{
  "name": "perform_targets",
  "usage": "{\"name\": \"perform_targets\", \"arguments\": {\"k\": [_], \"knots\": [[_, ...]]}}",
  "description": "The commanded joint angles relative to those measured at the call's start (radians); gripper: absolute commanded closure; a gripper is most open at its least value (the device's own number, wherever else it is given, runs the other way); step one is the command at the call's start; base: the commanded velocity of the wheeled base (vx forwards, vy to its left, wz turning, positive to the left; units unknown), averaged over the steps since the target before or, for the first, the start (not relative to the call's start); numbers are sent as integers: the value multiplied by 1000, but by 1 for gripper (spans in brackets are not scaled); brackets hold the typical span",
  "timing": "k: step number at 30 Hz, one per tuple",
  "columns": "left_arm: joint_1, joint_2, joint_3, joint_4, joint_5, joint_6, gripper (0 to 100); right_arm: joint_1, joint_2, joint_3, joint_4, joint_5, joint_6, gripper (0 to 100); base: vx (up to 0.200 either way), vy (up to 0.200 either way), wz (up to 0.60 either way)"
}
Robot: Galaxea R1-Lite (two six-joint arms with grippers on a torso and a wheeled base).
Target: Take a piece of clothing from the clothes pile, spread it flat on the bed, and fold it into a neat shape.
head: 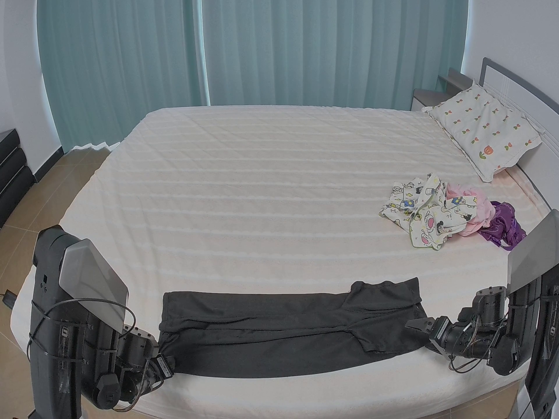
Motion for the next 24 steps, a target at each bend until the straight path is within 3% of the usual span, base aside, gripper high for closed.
{"name": "perform_targets", "arguments": {"k": [1,8,14,23,24], "knots": [[2,14,13,-9,-3,-4,0,-5,59,-3,-10,-29,-1,0,0,0,0],[2,20,13,-19,-15,-8,0,1,100,-24,-10,-124,-10,0,0,0,0],[6,55,13,-71,-24,-8,0,62,142,-61,-10,-210,-7,0,0,0,0],[10,60,13,-91,-32,-8,0,84,165,-113,-10,-248,-7,0,0,0,0],[10,60,15,-91,-35,-10,0,84,165,-113,-10,-248,-9,100,0,0,0]]}}
